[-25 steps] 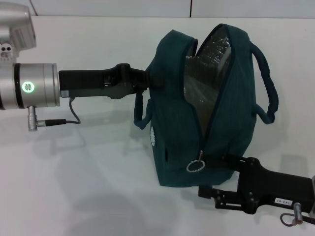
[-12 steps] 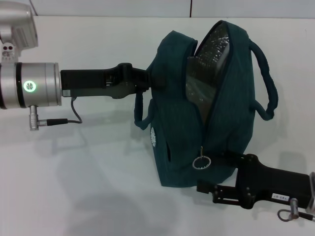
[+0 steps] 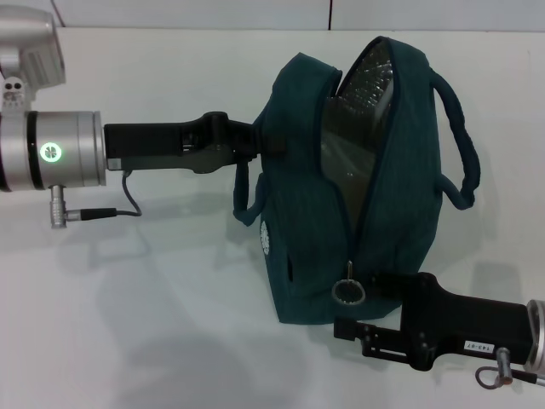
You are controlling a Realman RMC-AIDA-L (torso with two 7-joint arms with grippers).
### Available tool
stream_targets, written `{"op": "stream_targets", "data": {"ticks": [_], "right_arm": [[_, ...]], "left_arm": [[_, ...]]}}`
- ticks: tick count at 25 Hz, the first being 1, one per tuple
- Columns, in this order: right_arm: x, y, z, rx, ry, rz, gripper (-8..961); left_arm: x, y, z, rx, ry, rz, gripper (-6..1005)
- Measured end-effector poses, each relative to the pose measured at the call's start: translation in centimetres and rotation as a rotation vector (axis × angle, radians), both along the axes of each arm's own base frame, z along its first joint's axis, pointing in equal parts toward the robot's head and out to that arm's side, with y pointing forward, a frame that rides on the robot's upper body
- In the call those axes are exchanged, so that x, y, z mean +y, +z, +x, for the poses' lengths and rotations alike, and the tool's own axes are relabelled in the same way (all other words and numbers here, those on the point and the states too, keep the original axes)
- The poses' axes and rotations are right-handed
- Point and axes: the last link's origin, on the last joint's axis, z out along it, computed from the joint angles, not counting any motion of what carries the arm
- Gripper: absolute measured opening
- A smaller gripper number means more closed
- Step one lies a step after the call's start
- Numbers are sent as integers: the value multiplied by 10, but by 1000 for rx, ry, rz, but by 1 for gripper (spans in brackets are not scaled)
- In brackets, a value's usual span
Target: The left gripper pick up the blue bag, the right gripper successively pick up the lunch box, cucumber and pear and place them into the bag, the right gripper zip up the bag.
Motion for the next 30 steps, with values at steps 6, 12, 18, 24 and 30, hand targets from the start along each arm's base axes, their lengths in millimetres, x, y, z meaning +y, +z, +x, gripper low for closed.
{"op": "stream_targets", "data": {"ticks": [6,12,18,24,30], "right_arm": [[2,-1,1,-12,-16,0,568],[4,-2,2,-28,-16,1,368],[6,-2,1,-31,-11,3,214],[7,-2,2,-44,-3,9,166],[8,-3,3,-52,-5,15,98]], "left_arm": [[1,0,2,0,-8,0,142],[0,0,1,-1,-6,-1,143],[1,0,2,-1,-8,-1,143],[1,0,2,0,-10,-2,144],[1,0,2,0,-10,-2,145]]}}
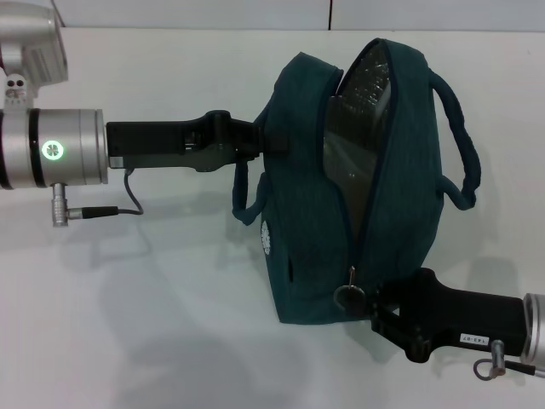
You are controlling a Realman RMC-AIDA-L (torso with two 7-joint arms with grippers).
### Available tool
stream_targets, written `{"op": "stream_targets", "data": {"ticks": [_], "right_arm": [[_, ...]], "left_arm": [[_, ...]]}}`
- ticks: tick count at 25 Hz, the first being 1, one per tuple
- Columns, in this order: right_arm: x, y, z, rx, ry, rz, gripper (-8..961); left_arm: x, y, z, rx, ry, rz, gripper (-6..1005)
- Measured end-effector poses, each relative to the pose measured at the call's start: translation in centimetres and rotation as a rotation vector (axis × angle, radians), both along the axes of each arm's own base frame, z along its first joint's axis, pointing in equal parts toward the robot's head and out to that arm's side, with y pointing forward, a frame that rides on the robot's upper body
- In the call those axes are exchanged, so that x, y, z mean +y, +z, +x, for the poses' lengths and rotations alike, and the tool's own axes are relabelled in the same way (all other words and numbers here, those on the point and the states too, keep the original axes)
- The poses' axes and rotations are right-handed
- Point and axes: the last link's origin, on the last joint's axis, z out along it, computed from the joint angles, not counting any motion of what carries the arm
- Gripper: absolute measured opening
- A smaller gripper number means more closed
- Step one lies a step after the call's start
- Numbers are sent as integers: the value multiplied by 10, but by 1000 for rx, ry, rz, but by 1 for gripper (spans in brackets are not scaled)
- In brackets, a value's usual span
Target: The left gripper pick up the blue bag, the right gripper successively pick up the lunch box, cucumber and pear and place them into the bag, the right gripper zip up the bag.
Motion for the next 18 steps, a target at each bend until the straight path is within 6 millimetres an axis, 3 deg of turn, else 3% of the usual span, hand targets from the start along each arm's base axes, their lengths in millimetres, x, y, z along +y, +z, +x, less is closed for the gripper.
{"op": "stream_targets", "data": {"ticks": [4,18], "right_arm": [[0,1,2,-2,-1,5,26],[-13,29,14,110,-29,84,15]], "left_arm": [[0,0,0,0,-1,1,145],[-1,1,-2,1,4,4,147]]}}
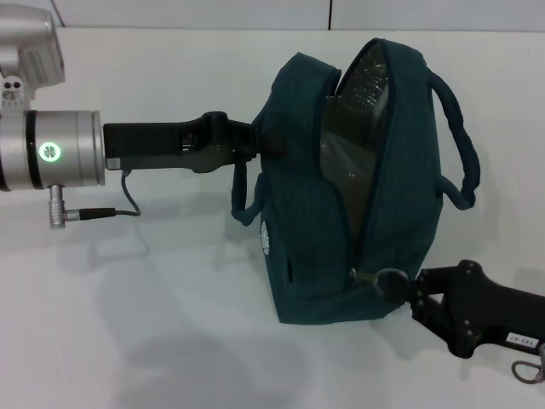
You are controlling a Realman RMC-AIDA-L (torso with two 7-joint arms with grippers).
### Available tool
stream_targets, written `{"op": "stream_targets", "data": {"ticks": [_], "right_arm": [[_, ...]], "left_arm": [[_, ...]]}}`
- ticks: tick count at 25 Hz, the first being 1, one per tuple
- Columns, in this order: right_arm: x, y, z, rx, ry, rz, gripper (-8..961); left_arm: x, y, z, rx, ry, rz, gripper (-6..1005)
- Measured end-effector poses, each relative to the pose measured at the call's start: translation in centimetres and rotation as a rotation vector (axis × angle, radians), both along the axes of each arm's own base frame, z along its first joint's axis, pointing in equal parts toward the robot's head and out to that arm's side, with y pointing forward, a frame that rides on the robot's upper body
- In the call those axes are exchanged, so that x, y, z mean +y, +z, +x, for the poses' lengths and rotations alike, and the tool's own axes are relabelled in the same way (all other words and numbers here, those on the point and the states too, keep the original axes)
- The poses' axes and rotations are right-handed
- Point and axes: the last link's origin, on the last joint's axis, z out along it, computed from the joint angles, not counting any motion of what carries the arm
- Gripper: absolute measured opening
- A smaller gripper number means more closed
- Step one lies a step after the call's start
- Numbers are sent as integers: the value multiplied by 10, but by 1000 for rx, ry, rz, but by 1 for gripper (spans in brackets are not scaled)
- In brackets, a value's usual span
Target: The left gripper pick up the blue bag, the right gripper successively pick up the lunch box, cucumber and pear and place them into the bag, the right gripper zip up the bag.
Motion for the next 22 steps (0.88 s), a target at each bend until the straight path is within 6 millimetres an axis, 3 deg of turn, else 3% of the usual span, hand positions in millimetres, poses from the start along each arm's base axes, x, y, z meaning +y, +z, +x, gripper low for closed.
{"op": "stream_targets", "data": {"ticks": [13,22], "right_arm": [[9,10,-18,94,53,42,15],[14,11,-25,112,78,42,15]], "left_arm": [[0,1,0,14,-56,41,149],[-6,11,-10,-71,-100,225,150]]}}
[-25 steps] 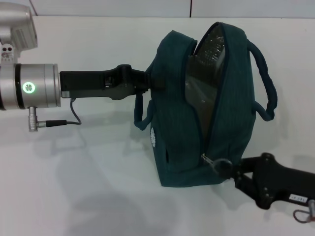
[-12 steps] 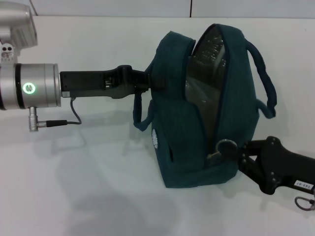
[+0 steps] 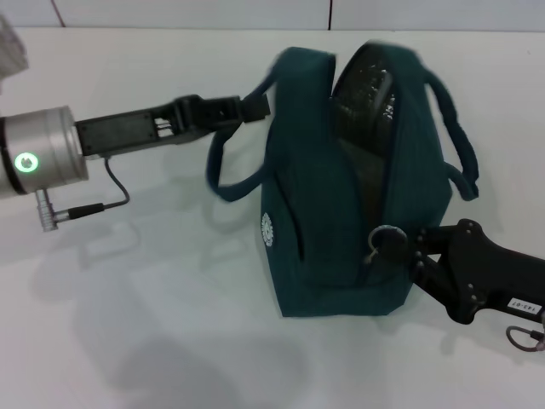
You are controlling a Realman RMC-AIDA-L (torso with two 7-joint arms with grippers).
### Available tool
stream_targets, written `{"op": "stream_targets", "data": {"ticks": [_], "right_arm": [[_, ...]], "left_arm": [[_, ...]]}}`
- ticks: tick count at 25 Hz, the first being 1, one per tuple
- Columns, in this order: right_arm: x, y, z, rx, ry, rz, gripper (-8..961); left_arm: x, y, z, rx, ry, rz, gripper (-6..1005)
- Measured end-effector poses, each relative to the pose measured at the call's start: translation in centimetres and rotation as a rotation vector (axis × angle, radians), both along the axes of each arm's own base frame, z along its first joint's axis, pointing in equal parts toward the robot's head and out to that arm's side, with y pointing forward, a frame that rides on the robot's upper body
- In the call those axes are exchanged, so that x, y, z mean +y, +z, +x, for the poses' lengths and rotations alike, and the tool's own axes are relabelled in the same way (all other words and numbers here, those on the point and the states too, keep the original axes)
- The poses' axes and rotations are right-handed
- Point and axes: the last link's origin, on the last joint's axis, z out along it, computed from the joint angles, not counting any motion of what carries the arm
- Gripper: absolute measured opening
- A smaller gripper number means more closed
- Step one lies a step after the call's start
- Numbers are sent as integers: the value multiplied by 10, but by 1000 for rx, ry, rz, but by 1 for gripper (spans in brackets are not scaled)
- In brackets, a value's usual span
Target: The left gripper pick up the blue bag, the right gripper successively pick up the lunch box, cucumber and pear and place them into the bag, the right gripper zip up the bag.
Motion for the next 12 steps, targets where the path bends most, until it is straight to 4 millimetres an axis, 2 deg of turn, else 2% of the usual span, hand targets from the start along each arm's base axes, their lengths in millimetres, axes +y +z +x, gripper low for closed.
{"op": "stream_targets", "data": {"ticks": [5,8,12], "right_arm": [[5,5,-9,29,45,19,15],[12,9,-18,56,71,42,15],[24,15,-30,87,100,78,15]], "left_arm": [[-7,7,-5,-38,-58,108,151],[-17,12,-3,-63,-144,177,371],[-28,13,-7,-81,-212,249,539]]}}
